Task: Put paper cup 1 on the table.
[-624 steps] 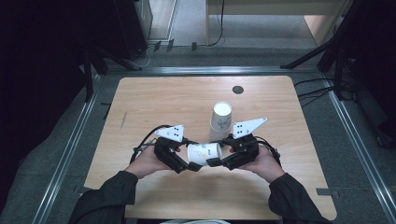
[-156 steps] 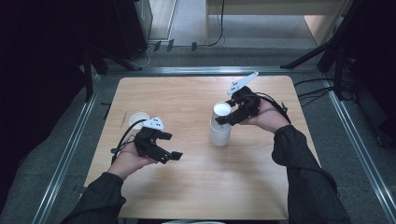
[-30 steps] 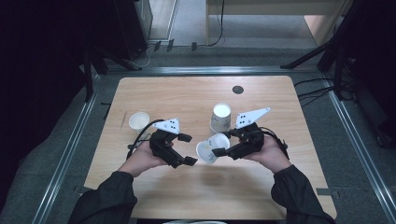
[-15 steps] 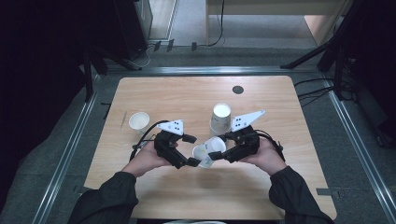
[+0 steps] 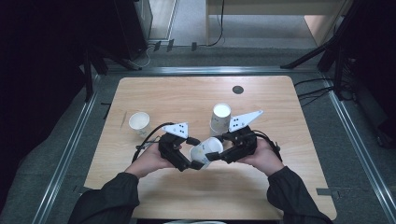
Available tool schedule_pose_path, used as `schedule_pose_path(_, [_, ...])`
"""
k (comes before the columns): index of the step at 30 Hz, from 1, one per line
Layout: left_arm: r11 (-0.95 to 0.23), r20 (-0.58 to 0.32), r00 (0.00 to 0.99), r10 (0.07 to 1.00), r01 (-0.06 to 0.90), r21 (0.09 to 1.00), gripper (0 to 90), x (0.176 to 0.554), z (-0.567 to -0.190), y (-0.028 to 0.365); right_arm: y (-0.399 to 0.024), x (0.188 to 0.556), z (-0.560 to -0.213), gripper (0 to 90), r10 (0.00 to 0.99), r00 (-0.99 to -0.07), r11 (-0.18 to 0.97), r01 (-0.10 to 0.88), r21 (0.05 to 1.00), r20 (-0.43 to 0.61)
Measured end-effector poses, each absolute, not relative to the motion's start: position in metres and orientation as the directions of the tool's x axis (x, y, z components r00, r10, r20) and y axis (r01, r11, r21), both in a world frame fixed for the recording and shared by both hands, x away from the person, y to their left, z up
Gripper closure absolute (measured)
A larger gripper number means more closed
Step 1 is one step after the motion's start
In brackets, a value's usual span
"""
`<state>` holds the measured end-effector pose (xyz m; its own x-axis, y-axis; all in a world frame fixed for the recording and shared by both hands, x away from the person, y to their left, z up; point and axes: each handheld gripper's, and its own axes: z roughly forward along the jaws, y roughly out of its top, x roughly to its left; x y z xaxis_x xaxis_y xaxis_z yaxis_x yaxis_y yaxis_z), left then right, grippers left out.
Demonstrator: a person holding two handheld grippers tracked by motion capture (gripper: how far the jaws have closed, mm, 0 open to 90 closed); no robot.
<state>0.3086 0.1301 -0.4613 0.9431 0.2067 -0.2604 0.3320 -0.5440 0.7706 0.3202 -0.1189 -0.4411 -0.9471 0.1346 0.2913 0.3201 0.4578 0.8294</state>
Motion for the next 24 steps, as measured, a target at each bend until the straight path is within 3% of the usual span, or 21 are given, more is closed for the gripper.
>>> schedule_pose_path(11, [-0.552,-0.257,0.946,0.197,0.324,0.768,7.3,0.3066,-0.4627,0.1261,-0.1187,0.3187,-0.4362,34.6,0.118,-0.947,0.423,0.320,0.848,0.299])
schedule_pose_path(20, [-0.551,-0.214,0.962,0.167,0.271,0.789,21.0,0.3032,-0.4604,0.1284,-0.1174,0.3187,-0.4366,34.7,0.106,-0.942,0.428,0.333,0.840,0.319])
schedule_pose_path(24, [-0.557,-0.199,0.967,0.158,0.254,0.791,22.2,0.3024,-0.4602,0.1294,-0.1169,0.3183,-0.4367,34.7,0.102,-0.941,0.432,0.335,0.837,0.324])
